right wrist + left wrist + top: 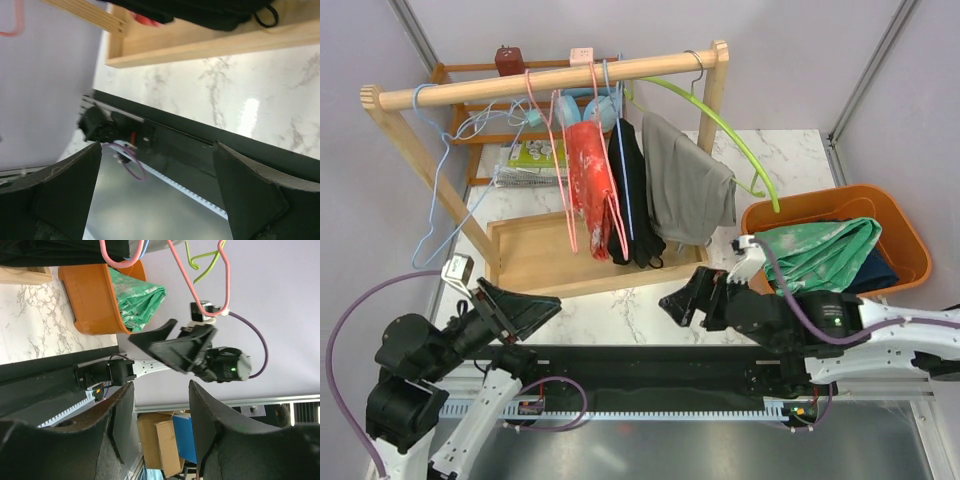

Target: Remove the trousers from the hanger

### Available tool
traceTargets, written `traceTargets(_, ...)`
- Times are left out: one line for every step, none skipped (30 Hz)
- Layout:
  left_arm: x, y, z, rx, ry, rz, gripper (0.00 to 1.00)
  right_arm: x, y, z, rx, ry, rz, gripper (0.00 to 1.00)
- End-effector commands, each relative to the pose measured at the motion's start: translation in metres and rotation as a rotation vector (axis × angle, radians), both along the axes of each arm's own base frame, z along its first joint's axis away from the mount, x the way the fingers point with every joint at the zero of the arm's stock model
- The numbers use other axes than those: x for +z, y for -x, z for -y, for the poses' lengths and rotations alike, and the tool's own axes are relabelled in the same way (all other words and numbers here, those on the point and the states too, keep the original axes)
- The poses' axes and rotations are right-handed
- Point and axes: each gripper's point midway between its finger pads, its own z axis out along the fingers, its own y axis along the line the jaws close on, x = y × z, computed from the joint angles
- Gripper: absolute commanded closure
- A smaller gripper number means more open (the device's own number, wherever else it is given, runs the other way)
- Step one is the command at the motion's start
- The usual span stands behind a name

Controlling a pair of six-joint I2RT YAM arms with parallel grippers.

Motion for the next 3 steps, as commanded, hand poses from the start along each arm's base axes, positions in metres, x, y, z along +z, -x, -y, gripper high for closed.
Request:
traceTargets(0.0008,0.0083,0.0045,-0.048,0.061,0.020,0.44,-0.0330,0.0031,-0.0020,-0.006,-0.004,-0.038,0.02)
traceTargets(-0.0013,0.0103,0.0056,-0.060,0.069,0.022,0.43,-0.0297,0.0035,0.0023,-0.001,-0.043,-0.032,0.02)
traceTargets(-0.0075,0.0062,0.0085,-0.069,0.075,0.018,0.42,-0.0308,0.0056,0.0021,0.017,-0.064,-0.027,0.02)
